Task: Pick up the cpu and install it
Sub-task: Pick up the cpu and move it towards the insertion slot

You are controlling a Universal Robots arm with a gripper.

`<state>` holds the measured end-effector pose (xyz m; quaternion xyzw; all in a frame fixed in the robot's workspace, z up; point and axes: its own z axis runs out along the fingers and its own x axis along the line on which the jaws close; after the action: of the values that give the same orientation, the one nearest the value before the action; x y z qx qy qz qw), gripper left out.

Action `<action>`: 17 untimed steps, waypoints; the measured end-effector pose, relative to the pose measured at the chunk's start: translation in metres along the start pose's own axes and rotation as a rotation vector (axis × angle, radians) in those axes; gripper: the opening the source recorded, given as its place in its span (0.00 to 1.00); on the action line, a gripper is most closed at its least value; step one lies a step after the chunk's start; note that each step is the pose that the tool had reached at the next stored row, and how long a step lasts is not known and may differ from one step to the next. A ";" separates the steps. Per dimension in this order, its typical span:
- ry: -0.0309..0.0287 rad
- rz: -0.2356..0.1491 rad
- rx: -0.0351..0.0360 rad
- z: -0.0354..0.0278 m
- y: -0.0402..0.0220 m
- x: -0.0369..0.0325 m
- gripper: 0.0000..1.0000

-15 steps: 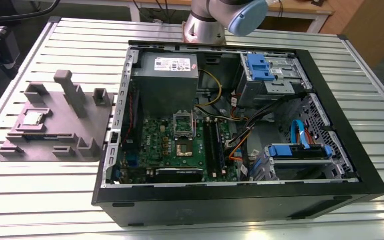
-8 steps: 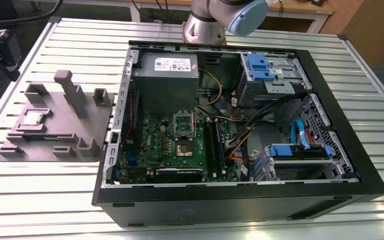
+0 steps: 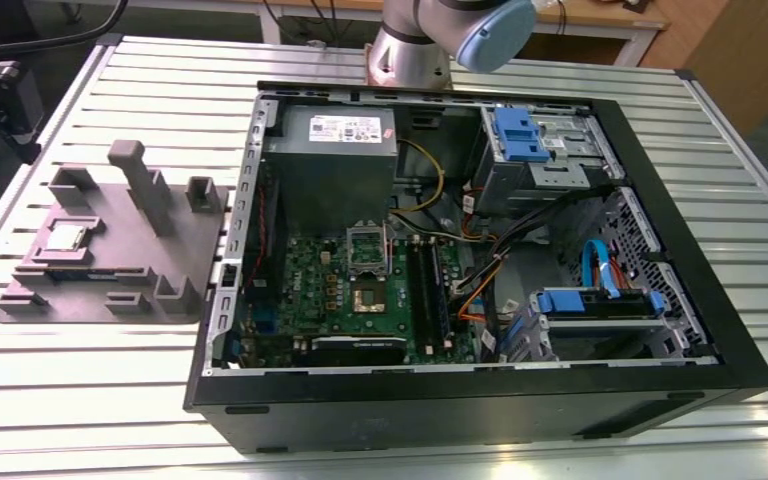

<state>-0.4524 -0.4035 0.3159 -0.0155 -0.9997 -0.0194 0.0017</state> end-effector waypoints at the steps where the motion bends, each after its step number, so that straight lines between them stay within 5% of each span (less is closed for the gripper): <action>1: 0.0001 0.000 0.0001 0.0002 0.0000 0.0000 0.59; 17: 0.0000 0.000 0.0000 0.0041 -0.0002 0.0000 0.59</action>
<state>-0.4524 -0.4035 0.3117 -0.0155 -0.9997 -0.0194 0.0017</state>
